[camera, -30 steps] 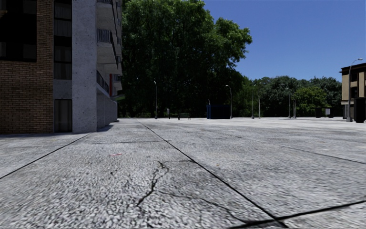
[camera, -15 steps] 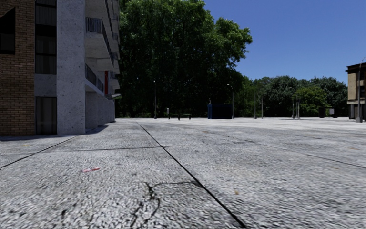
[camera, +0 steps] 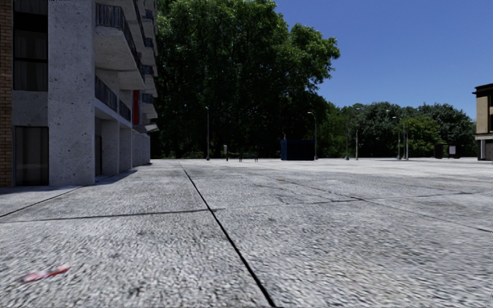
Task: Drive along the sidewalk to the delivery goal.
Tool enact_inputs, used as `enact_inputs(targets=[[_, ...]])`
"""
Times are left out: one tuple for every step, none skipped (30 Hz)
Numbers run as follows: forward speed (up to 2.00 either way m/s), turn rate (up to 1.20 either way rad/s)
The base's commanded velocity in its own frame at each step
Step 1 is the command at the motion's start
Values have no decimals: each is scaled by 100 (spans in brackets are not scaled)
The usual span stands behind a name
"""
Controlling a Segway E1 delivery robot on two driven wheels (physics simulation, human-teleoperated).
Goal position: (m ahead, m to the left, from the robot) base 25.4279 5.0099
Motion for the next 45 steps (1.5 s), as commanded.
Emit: enact_inputs(targets=[[200,10],[200,10],[200,12],[200,14],[200,16],[200,16],[200,21],[200,23],[200,23],[200,23],[200,23],[200,23],[200,23],[200,23],[200,23],[200,23],[200,23],[200,24],[200,24],[200,25],[200,26],[200,26],[200,26],[200,26],[200,26],[200,28],[200,30],[200,32],[200,32],[200,33],[200,33],[200,33],[200,33],[200,34],[200,34],[200,35],[200,35],[200,35],[200,35],[200,35],[200,35],[200,35],[200,35],[200,35],[200,35]])
